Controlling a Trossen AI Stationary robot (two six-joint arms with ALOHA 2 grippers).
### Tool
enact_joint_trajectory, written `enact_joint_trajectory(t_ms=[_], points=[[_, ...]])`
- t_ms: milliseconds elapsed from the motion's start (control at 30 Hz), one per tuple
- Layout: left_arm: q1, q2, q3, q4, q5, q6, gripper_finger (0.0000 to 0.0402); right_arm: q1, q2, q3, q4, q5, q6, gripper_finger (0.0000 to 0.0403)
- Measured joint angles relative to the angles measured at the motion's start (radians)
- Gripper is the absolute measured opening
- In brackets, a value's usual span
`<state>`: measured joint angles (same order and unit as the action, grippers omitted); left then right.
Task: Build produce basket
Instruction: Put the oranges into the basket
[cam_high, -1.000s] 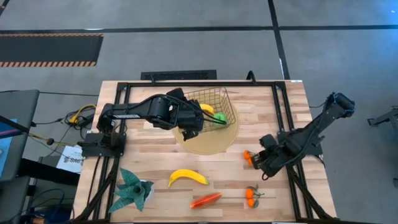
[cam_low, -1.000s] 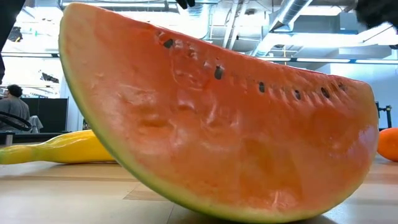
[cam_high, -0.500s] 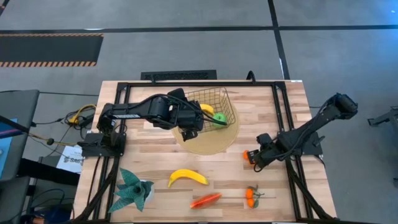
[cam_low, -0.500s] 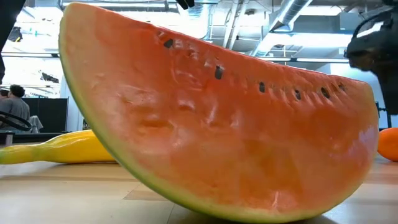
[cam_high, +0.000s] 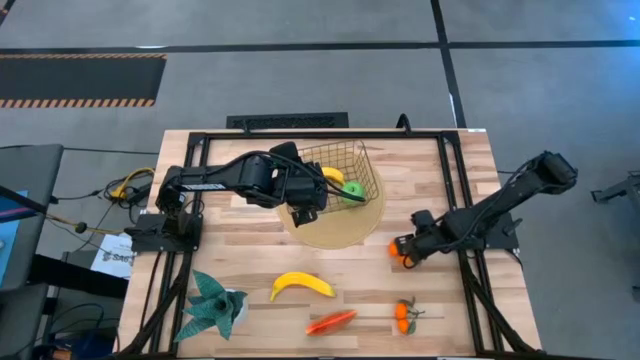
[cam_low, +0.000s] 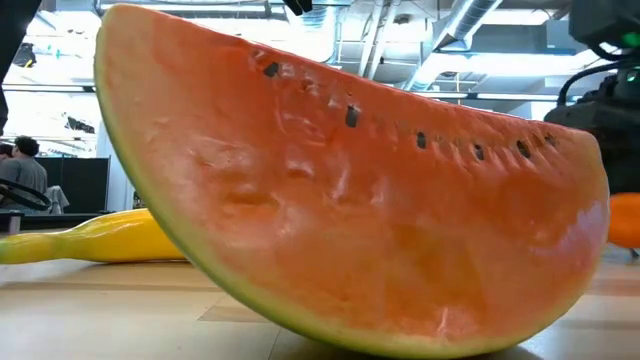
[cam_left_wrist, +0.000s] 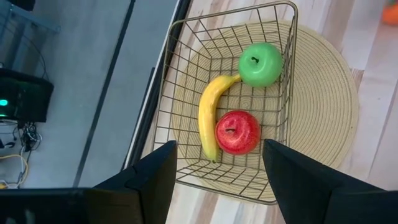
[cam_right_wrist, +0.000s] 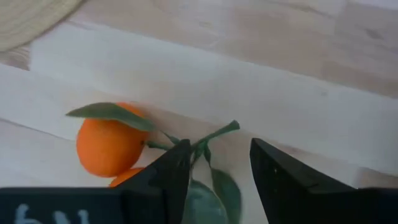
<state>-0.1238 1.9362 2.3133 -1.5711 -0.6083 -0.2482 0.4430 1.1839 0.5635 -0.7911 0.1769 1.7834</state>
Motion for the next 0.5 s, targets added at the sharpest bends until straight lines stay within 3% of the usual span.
enact_joint_trajectory(t_ms=[500], points=[[0.0, 0.0, 0.0, 0.0, -0.002, 0.002, 0.0224, -0.041, 0.0, -0.03, 0.146, 0.038, -0.038, 0.0153]])
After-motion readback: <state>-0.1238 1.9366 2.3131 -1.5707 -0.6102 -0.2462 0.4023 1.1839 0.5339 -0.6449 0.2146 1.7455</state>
